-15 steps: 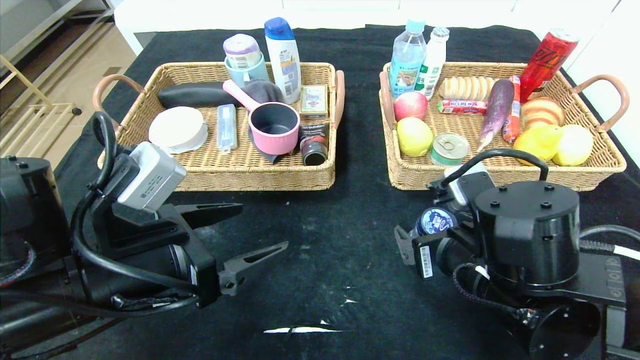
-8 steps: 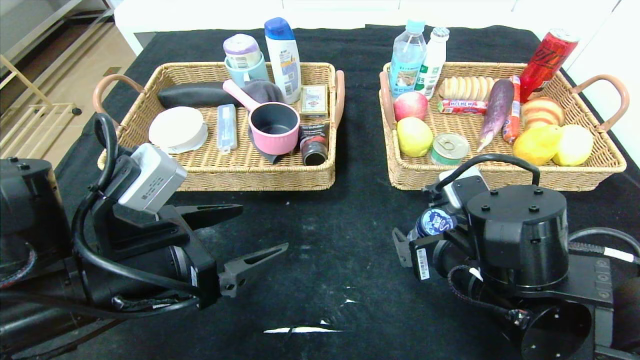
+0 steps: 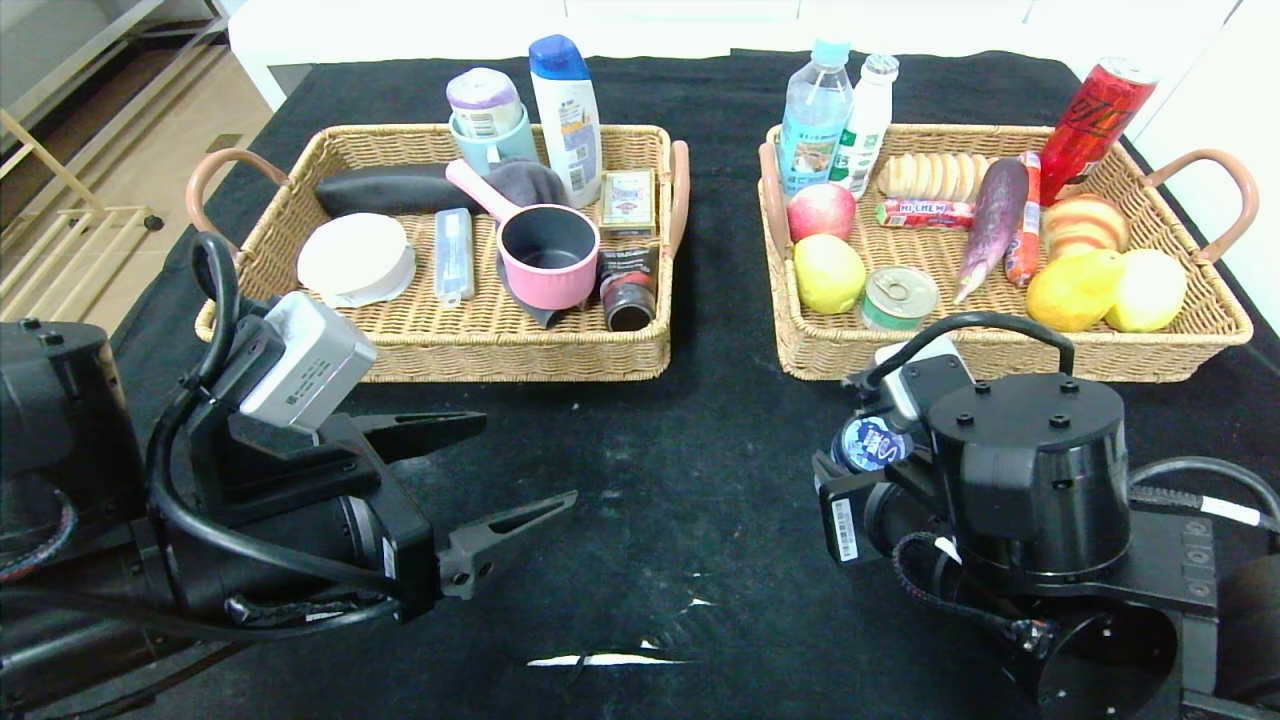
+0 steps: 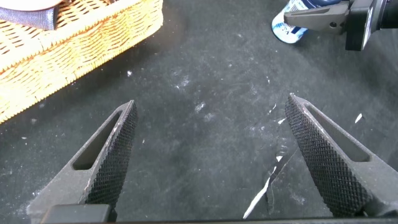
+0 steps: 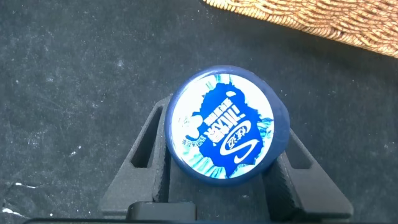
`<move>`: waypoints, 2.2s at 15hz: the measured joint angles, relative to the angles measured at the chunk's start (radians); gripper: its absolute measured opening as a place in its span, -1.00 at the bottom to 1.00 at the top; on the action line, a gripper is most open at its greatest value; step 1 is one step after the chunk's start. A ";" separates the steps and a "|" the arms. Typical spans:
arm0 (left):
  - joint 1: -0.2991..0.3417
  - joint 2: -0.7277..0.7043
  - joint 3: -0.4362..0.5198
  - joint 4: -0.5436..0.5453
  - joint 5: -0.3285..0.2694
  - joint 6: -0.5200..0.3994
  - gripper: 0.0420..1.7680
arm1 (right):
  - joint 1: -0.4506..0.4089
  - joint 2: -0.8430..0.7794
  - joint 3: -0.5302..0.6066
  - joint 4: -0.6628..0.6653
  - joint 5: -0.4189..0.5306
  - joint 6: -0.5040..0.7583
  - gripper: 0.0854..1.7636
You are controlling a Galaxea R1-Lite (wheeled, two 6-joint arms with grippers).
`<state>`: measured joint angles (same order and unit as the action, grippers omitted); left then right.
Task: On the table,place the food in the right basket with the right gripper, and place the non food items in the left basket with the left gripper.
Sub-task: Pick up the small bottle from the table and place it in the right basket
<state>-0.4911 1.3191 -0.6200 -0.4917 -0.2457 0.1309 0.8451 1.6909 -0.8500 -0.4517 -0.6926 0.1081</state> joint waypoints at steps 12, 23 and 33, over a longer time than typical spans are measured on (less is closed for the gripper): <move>0.000 0.002 0.003 -0.001 0.000 0.000 0.94 | 0.000 0.006 0.005 -0.006 -0.004 0.000 -0.06; 0.003 -0.007 -0.001 -0.006 0.001 0.006 0.94 | -0.015 -0.167 -0.014 0.003 0.103 -0.112 -0.06; 0.004 -0.003 0.006 -0.005 -0.002 0.002 0.94 | -0.275 -0.201 -0.280 0.227 0.329 -0.216 -0.06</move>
<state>-0.4868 1.3157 -0.6143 -0.4968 -0.2477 0.1332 0.5704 1.4898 -1.1296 -0.2247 -0.3640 -0.1077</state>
